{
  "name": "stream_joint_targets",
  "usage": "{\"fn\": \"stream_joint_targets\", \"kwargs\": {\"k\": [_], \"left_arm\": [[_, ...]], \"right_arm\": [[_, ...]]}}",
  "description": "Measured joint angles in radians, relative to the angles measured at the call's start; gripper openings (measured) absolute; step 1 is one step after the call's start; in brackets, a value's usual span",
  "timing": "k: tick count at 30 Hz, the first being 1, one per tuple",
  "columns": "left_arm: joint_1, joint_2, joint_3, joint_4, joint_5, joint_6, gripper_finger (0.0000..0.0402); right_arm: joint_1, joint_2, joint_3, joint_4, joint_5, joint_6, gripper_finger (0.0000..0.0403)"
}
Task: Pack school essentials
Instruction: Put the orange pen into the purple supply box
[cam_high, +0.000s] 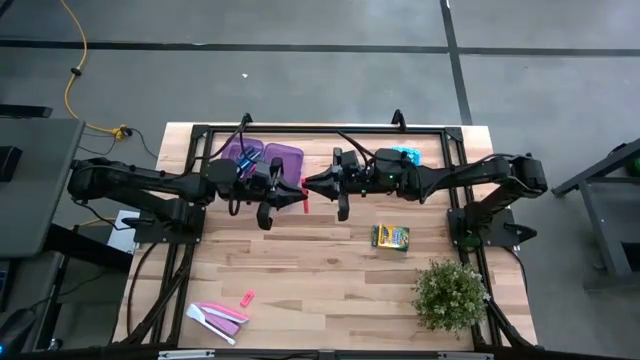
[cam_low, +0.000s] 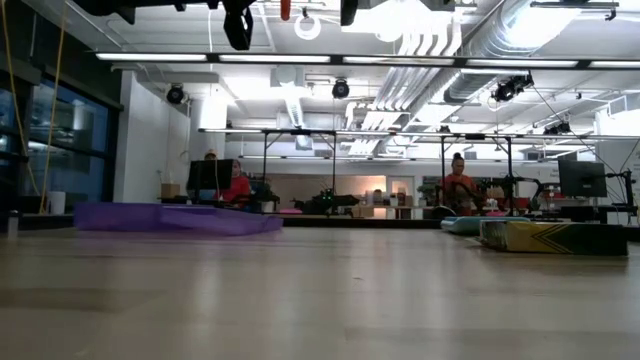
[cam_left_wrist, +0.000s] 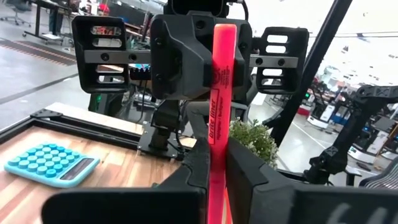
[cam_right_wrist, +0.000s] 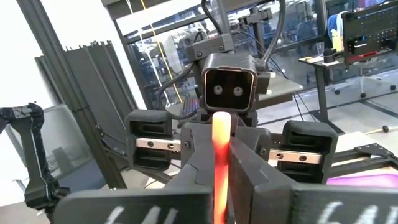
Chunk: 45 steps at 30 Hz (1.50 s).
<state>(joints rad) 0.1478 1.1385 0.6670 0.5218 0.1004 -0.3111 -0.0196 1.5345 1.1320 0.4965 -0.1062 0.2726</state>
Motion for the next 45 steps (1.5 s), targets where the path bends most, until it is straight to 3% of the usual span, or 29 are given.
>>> {"fn": "stream_joint_targets", "kwargs": {"k": [5, 10, 16, 20, 23, 30, 41, 45], "left_arm": [[0.007, -0.005, 0.0, -0.013, 0.021, 0.0, 0.0005], [0.045, -0.078, 0.0, -0.125, 0.028, 0.011, 0.0004], [0.086, -0.24, 0.0, -0.356, 0.018, 0.068, 0.0004], [0.107, -0.397, 0.0, -0.489, 0.002, 0.097, 0.0004], [0.108, -0.512, 0.0, -0.589, -0.041, 0.098, 0.0004], [0.107, -0.668, 0.0, -0.725, -0.087, 0.078, 0.0004], [0.107, -0.646, 0.0, -0.737, -0.093, 0.059, 0.0004], [0.113, -0.61, 0.004, -0.748, -0.234, 0.047, 0.0004]], "right_arm": [[0.0, 0.001, 0.0, -0.004, -0.001, 0.031, 0.0024], [-0.003, -0.022, -0.002, -0.07, -0.002, 0.067, 0.0077], [-0.027, -0.093, -0.002, -0.21, -0.004, 0.06, 0.016], [-0.049, -0.168, -0.002, -0.312, -0.003, 0.047, 0.0193], [-0.053, -0.245, -0.002, -0.38, 0.005, 0.012, 0.02], [-0.013, -0.407, -0.002, -0.565, 0.167, -0.085, 0.0201], [0.022, -0.45, -0.002, -0.59, 0.212, -0.122, 0.0201], [0.021, -0.45, -0.002, -0.591, 0.212, -0.119, 0.0201]]}}
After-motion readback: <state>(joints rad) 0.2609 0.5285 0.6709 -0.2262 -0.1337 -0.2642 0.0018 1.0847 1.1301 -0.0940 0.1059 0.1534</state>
